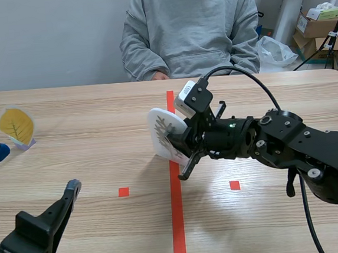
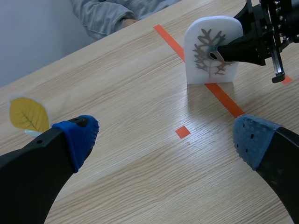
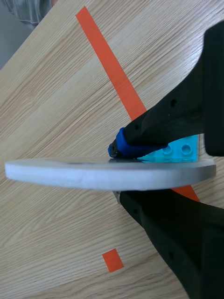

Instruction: Do the leaf sorting experiment

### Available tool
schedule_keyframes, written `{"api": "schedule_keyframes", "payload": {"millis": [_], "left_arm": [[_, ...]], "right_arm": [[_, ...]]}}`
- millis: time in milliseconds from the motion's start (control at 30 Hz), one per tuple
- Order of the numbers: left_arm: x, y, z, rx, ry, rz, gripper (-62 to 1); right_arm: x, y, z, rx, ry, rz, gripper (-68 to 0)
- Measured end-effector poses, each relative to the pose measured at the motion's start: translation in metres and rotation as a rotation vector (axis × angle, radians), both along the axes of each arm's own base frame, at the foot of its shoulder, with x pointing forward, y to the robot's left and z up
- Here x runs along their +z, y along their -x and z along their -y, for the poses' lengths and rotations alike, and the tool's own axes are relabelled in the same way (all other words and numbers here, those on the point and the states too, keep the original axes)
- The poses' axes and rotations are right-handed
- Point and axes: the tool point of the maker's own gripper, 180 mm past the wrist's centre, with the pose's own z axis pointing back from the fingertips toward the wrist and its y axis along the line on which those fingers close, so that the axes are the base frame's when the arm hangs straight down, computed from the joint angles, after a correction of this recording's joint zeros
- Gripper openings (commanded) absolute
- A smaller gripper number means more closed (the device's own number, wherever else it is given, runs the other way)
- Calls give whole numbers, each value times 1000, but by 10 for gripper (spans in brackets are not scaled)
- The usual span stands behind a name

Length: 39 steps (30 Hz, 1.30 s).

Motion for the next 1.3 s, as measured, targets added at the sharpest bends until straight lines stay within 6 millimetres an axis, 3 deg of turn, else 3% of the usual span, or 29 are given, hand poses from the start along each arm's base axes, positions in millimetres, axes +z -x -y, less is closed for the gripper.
{"api": "schedule_keyframes", "payload": {"millis": [433, 567, 833, 1067, 1133, 1300], "left_arm": [[0, 0, 0, 0, 0, 0, 4], [0, 0, 0, 0, 0, 0, 4], [0, 0, 0, 0, 0, 0, 4], [0, 0, 0, -1, 1, 2, 4], [1, 0, 0, -1, 1, 3, 4], [0, 0, 0, -1, 1, 3, 4]], "right_arm": [[0, -2, 3, -33, -9, 25, -640], [12, -14, 18, -93, -51, 56, -660], [18, -51, 125, -407, -34, 25, -660], [24, -65, 229, -739, 18, 34, -660], [28, -67, 248, -800, 33, 45, -660], [25, -78, 272, -882, 62, 40, -660]]}}
